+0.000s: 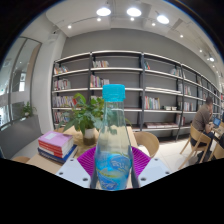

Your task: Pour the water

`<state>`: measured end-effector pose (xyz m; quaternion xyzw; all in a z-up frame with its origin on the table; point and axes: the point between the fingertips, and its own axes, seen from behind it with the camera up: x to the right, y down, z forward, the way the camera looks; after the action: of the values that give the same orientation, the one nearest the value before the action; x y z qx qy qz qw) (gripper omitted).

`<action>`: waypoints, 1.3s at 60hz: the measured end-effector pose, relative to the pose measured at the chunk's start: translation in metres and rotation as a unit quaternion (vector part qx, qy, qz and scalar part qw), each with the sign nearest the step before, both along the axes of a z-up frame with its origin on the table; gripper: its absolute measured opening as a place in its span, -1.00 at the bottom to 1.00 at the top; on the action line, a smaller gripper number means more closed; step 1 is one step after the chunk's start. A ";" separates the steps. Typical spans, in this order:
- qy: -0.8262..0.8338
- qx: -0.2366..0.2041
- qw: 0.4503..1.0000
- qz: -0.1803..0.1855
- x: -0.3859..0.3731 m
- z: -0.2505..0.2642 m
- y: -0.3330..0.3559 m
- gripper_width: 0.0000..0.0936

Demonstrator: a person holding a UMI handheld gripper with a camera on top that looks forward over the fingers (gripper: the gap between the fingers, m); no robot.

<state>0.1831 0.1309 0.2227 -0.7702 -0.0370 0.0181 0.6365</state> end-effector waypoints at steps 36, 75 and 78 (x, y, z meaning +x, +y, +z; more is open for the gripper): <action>0.016 -0.028 0.997 -0.063 0.082 -0.130 0.018 0.05; -0.005 -0.164 0.984 -0.074 0.023 -0.177 -0.136 0.68; 0.001 -0.168 0.983 -0.070 0.005 -0.171 -0.159 0.68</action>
<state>0.1881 -0.0277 0.0513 -0.8667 0.0216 -0.0200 0.4980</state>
